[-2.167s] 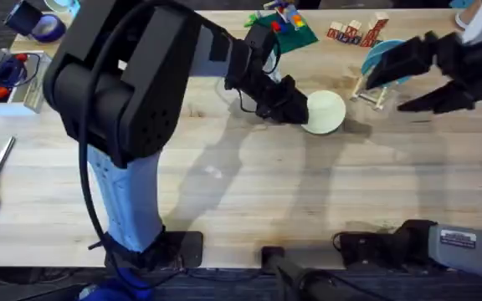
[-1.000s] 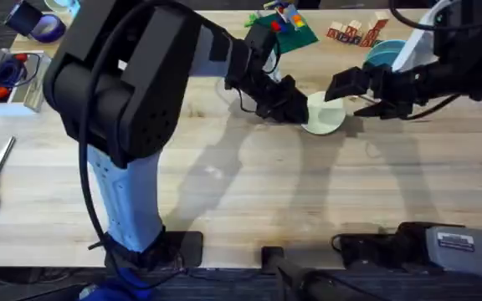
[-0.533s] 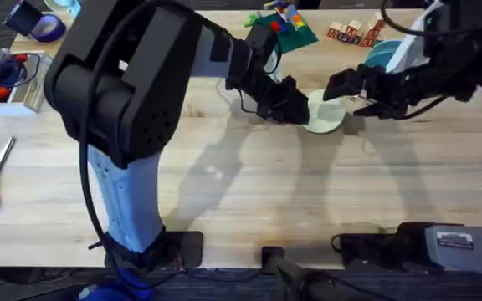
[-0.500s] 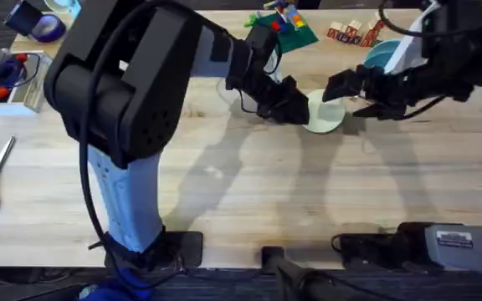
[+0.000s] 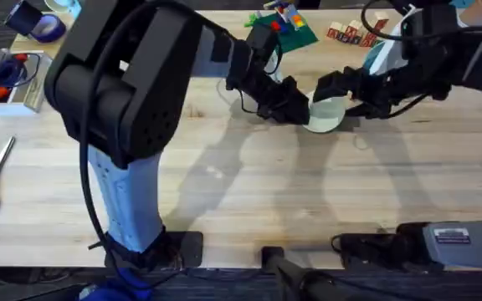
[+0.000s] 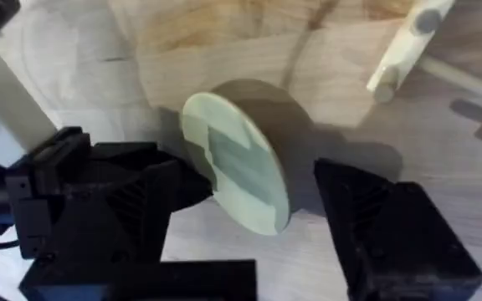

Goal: Pick up the plates from the table one by one and place each into a slot on the dish rack.

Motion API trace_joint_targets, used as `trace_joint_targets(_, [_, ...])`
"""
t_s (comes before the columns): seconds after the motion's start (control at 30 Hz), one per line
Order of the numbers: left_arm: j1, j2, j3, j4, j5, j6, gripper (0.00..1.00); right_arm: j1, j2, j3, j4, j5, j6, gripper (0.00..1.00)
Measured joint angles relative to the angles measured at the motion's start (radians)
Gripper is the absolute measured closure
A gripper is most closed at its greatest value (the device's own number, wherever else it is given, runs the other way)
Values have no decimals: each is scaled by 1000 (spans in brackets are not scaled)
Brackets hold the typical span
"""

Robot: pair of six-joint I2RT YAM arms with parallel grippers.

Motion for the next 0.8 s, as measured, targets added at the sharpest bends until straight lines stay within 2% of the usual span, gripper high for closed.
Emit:
trace_joint_targets(0.17, [0, 0, 0, 0, -2, 0, 961, 0, 0, 0, 12, 3, 17, 135])
trace_joint_targets(0.3, [0, 0, 0, 0, -2, 0, 961, 0, 0, 0, 12, 6, 25, 259])
trace_joint_targets(0.8, [2, 0, 0, -1, 0, 0, 961, -5, 0, 0, 13, 20, 43, 863])
